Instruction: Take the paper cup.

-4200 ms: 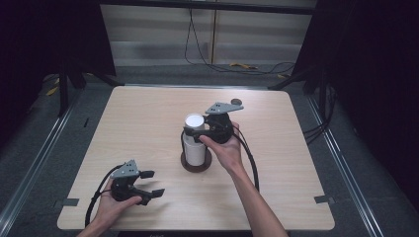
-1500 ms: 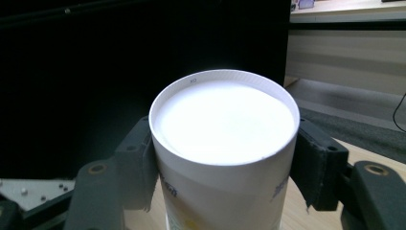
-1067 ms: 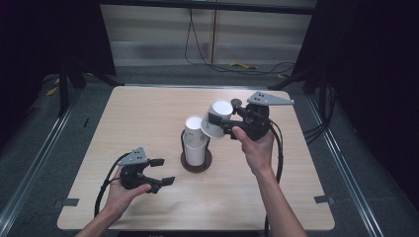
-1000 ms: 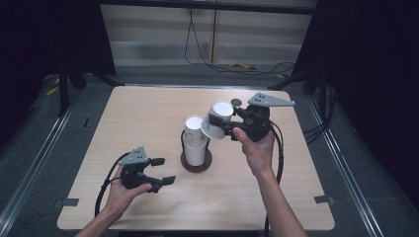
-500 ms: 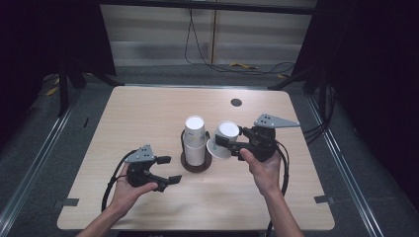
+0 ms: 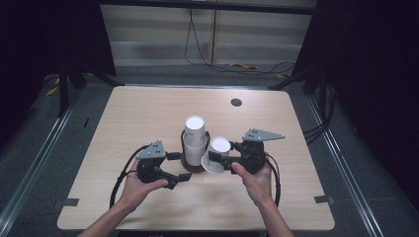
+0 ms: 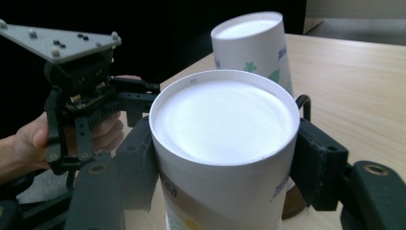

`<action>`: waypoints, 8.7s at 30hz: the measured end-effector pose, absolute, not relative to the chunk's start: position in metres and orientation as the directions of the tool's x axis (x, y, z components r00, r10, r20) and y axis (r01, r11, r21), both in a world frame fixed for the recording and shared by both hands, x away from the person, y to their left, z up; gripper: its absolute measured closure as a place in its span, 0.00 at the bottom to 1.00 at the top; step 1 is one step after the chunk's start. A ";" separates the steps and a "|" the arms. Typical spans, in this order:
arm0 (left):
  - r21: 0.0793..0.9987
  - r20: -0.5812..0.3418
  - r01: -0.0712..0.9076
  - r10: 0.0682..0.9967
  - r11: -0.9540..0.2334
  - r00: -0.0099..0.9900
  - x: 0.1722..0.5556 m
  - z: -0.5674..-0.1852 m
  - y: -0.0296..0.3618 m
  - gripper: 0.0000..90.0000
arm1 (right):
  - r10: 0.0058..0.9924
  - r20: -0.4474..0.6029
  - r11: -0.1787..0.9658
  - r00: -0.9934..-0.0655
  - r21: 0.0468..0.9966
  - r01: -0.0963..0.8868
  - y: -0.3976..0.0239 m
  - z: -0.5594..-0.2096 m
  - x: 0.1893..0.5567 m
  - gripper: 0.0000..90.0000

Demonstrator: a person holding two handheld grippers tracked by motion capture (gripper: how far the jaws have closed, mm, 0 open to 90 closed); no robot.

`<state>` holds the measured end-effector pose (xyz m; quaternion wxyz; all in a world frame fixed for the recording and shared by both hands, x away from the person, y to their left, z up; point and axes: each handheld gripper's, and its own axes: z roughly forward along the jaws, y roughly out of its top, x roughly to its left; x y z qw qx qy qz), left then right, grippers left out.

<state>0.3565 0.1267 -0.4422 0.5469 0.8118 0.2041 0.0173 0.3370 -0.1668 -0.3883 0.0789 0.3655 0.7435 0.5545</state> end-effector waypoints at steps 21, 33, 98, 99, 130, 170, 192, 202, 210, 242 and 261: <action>0.900 -0.249 0.325 0.270 -0.290 0.930 0.348 -0.459 0.121 0.19 | 0.573 0.302 0.153 -0.762 0.874 0.462 -0.139 -0.408 0.334 0.38; 0.907 -0.224 0.297 0.256 -0.299 0.941 0.344 -0.462 0.116 0.20 | 0.539 0.303 0.181 -0.786 0.870 0.459 -0.122 -0.412 0.330 0.38; 0.873 -0.240 0.334 0.282 -0.355 0.929 0.352 -0.454 0.136 0.31 | 0.537 0.308 0.192 -0.786 0.862 0.469 -0.132 -0.411 0.331 0.22; 0.869 -0.236 0.332 0.281 -0.367 0.930 0.353 -0.453 0.137 0.31 | 0.537 0.304 0.198 -0.787 0.861 0.468 -0.133 -0.411 0.331 0.22; 0.747 -0.113 0.239 0.236 -0.620 0.965 0.358 -0.429 0.123 0.32 | 0.480 0.272 0.425 -0.834 0.760 0.492 -0.140 -0.414 0.328 0.30; 0.586 -0.017 0.131 0.149 -0.800 0.989 0.358 -0.437 0.107 0.34 | 0.474 0.288 0.651 -0.832 0.522 0.552 -0.122 -0.423 0.352 0.28; 0.538 0.022 0.083 0.113 -0.839 0.993 0.352 -0.443 0.093 0.34 | 0.402 0.352 0.731 -0.845 0.433 0.528 -0.104 -0.423 0.361 0.18; 0.546 0.034 0.055 0.088 -0.836 0.996 0.347 -0.440 0.089 0.34 | 0.369 0.361 0.744 -0.856 0.438 0.505 -0.099 -0.423 0.363 0.24; 0.522 0.058 0.014 0.052 -0.853 0.997 0.341 -0.440 0.082 0.34 | 0.363 0.357 0.752 -0.861 0.433 0.497 -0.097 -0.423 0.362 0.22; 0.560 0.110 -0.042 0.024 -0.827 0.994 0.333 -0.438 0.080 0.30 | 0.314 0.346 0.783 -0.884 0.432 0.447 -0.098 -0.424 0.358 0.39; 0.639 0.064 0.031 0.094 -0.769 0.994 0.343 -0.437 0.093 0.21 | 0.375 0.324 0.740 -0.868 0.460 0.491 -0.112 -0.420 0.354 0.40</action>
